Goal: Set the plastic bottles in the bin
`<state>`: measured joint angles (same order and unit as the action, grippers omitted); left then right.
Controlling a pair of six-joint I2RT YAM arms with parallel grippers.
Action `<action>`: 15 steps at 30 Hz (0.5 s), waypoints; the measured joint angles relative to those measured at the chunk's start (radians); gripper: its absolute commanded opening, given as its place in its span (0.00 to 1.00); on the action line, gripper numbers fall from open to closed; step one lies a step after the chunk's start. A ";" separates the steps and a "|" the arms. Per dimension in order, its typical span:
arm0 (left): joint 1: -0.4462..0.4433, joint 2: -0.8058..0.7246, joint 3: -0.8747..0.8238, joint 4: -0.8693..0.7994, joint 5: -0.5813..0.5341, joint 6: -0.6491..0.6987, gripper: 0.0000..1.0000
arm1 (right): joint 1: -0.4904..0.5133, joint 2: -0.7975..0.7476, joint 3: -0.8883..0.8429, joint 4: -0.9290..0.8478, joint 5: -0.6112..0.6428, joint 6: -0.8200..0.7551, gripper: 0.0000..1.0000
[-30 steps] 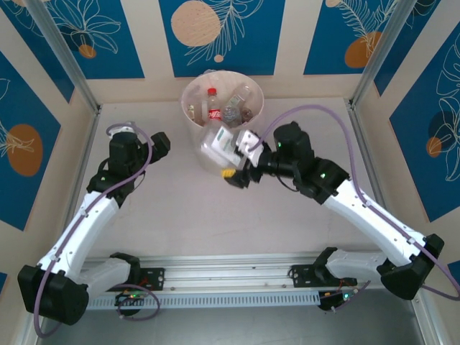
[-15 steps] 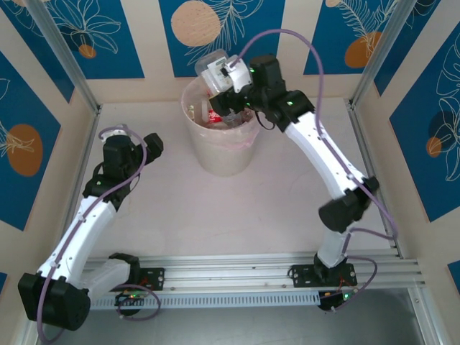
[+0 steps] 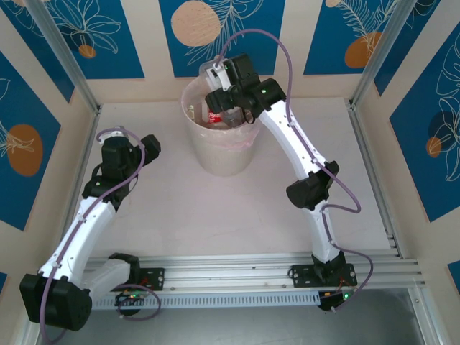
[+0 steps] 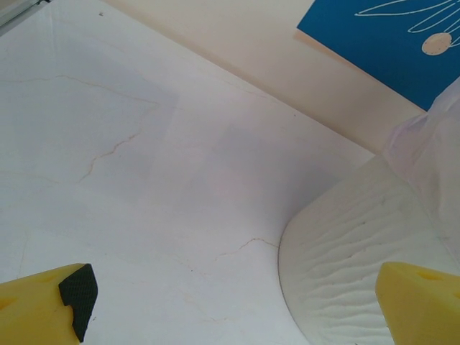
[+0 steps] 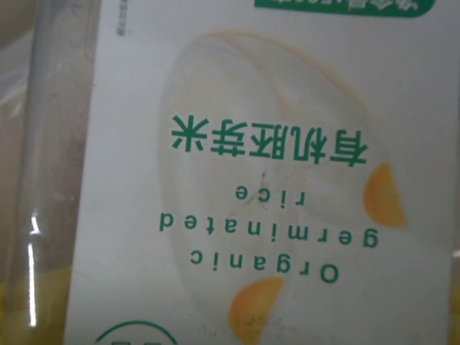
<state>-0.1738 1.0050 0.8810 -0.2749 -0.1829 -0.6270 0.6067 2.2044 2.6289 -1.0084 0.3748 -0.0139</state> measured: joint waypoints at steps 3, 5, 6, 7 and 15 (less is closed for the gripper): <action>0.006 0.000 -0.006 0.002 0.000 0.000 1.00 | 0.002 -0.002 0.000 -0.010 -0.010 0.010 1.00; 0.010 0.000 -0.008 0.002 0.003 0.000 1.00 | 0.008 -0.011 -0.013 -0.007 -0.029 0.015 1.00; 0.011 0.000 -0.009 0.003 0.004 0.000 1.00 | 0.010 -0.025 -0.032 -0.002 -0.039 0.019 1.00; 0.012 0.000 -0.011 0.003 0.008 -0.001 1.00 | 0.013 -0.044 -0.057 0.005 -0.050 0.023 0.99; 0.019 0.000 -0.028 0.006 0.026 -0.005 1.00 | -0.002 -0.233 -0.229 0.076 -0.141 0.082 0.99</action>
<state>-0.1547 1.0050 0.8532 -0.2684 -0.1570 -0.6315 0.6048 1.9709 2.4001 -0.9321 0.2337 0.0685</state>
